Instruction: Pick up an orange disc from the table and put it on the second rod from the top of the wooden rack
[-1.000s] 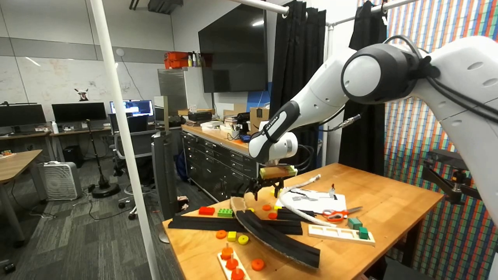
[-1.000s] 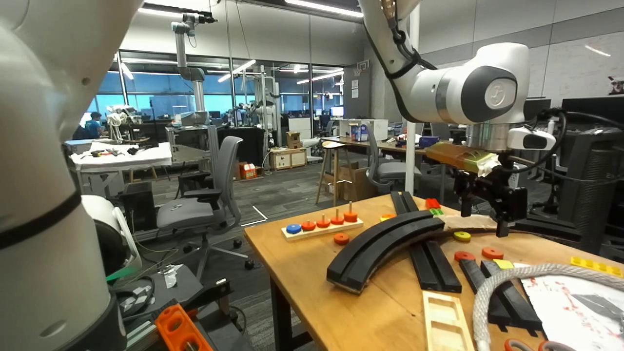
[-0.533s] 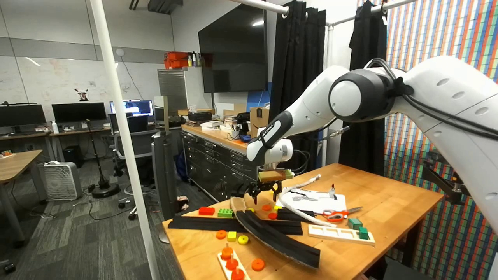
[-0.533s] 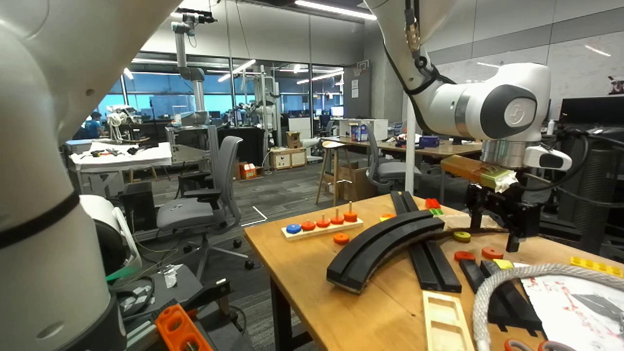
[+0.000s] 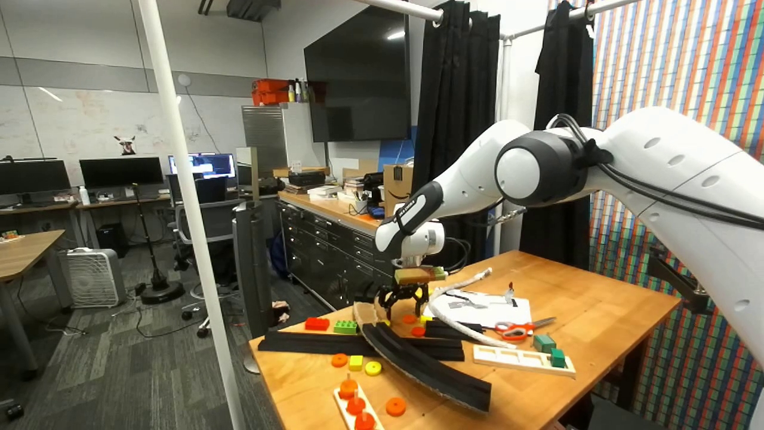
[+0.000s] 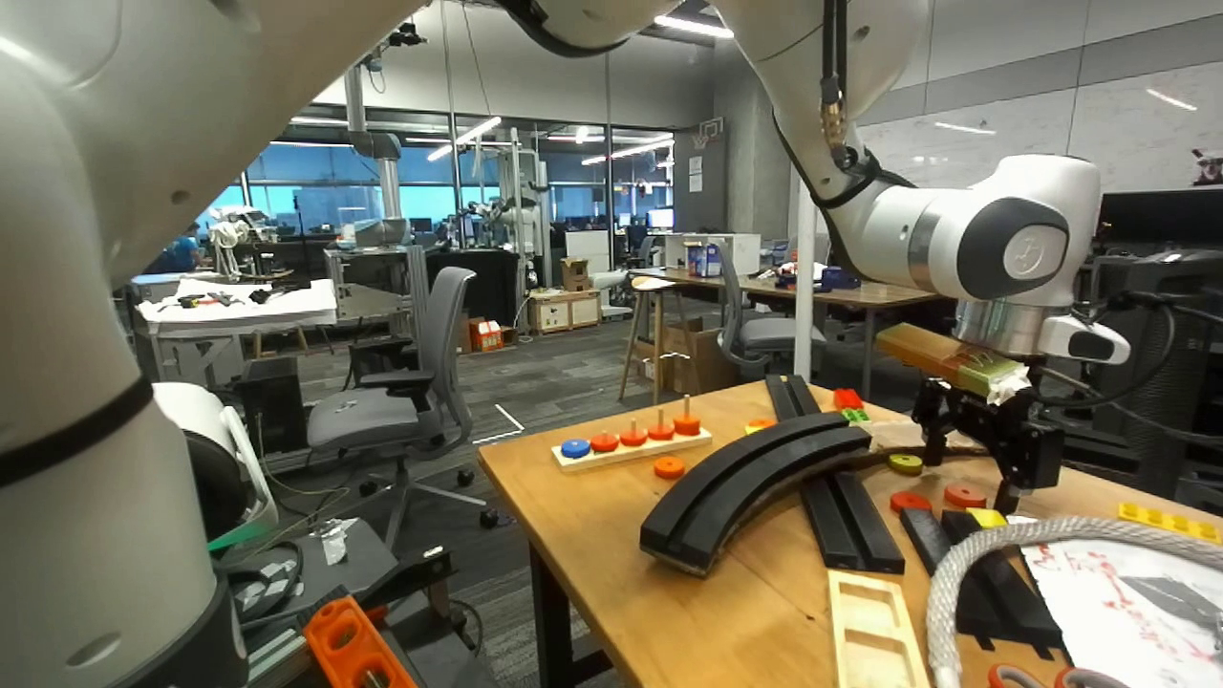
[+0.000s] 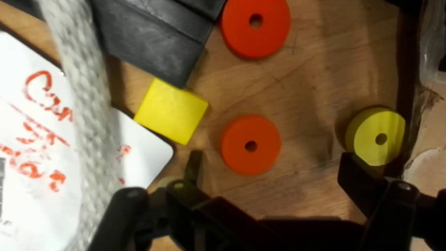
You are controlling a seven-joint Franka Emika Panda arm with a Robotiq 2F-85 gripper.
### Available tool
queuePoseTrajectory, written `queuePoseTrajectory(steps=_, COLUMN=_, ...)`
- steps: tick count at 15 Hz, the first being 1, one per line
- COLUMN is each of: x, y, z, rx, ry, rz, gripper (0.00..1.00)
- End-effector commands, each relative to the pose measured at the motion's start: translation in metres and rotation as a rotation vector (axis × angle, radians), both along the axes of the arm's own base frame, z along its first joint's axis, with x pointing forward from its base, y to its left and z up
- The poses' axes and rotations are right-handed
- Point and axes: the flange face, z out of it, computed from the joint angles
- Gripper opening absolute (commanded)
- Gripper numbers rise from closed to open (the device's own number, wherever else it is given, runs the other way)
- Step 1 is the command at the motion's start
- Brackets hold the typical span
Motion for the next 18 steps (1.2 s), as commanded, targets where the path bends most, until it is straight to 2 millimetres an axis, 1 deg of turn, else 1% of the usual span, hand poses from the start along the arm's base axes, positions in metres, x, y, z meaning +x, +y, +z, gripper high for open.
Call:
queuePoseTrajectory(steps=1, x=0.0110, y=-0.0057, z=0.0050, rx=0.031, ry=-0.009, rz=0.010, gripper=1.00)
queuePoseTrajectory(steps=10, x=0.0114, y=-0.0072, z=0.0118, rx=0.030, ry=-0.006, rz=0.011, gripper=1.00)
queuePoseTrajectory(steps=18, x=0.0029, y=-0.0085, z=0.0104, rx=0.053, ry=0.042, rz=0.018, gripper=1.00)
